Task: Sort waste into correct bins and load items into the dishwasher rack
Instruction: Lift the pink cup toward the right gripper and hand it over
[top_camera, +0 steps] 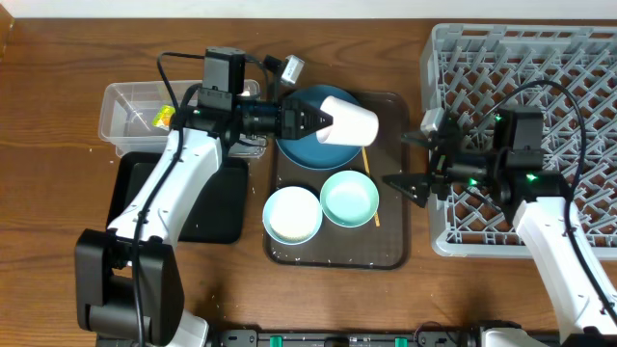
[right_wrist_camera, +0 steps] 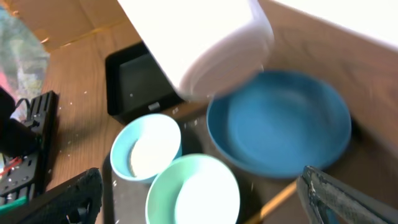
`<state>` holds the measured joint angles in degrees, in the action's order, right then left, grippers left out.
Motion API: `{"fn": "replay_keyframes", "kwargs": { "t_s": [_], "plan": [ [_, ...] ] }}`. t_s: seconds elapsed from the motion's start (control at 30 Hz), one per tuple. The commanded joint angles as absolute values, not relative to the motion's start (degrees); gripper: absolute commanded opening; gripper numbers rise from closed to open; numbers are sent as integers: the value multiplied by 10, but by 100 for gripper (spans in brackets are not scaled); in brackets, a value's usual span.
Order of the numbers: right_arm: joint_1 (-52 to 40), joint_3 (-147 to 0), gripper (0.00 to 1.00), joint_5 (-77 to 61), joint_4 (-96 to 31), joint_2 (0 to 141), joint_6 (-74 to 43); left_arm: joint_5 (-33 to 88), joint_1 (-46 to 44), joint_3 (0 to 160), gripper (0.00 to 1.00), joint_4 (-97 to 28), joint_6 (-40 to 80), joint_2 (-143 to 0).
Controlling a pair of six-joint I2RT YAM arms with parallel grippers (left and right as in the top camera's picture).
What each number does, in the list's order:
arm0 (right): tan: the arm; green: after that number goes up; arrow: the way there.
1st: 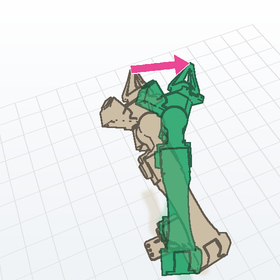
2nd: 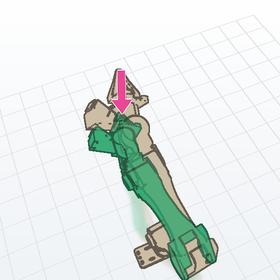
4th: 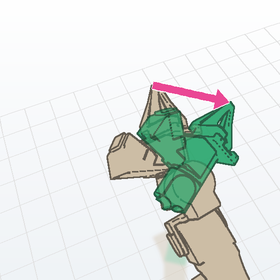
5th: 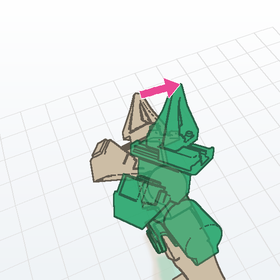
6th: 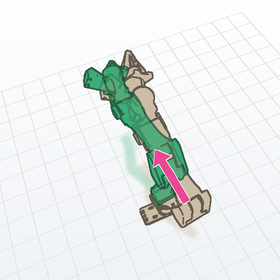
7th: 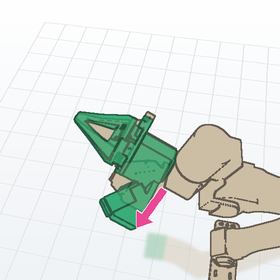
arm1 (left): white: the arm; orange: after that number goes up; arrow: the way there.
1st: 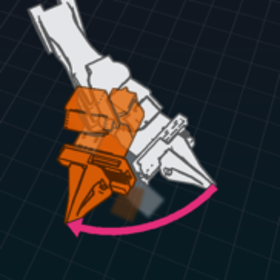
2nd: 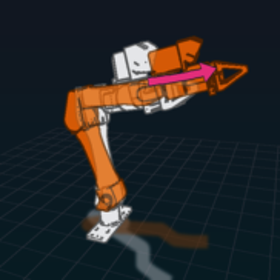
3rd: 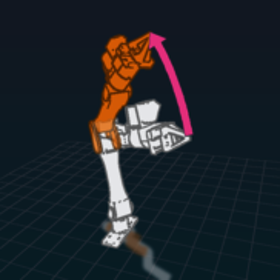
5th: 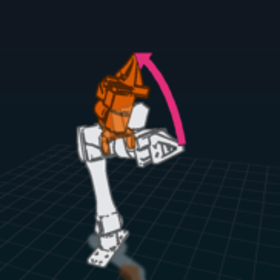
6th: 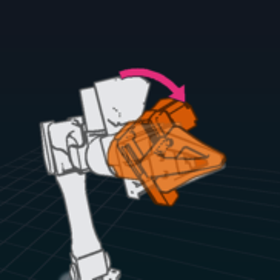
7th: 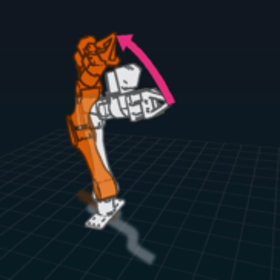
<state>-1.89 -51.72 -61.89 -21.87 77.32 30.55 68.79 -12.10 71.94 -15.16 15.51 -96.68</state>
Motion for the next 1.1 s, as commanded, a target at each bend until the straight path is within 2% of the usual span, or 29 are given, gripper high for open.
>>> {"fn": "replay_keyframes", "kwargs": {
  "t_s": [0.0, 0.3, 0.43, 0.57, 0.73, 1.07],
  "plan": [
    [-32, -528, 99, -660, -189, 781, 333, 716, -131, 721, 6, -151, 166, -971],
    [-44, -528, 99, -648, -90, 782, 328, 749, -136, 721, 6, -149, 185, -971],
    [-61, -528, 93, -649, -59, 783, 328, 770, -136, 721, 7, -149, 186, -971],
    [-77, -528, 92, -649, -42, 783, 329, 773, -136, 721, 6, -149, 188, -971],
    [-91, -528, 85, -647, -23, 783, 328, 774, -136, 721, 6, -149, 188, -971],
    [-95, -528, 79, -645, 11, 783, 307, 774, -136, 721, 6, -149, 188, -971]
  ]
}}
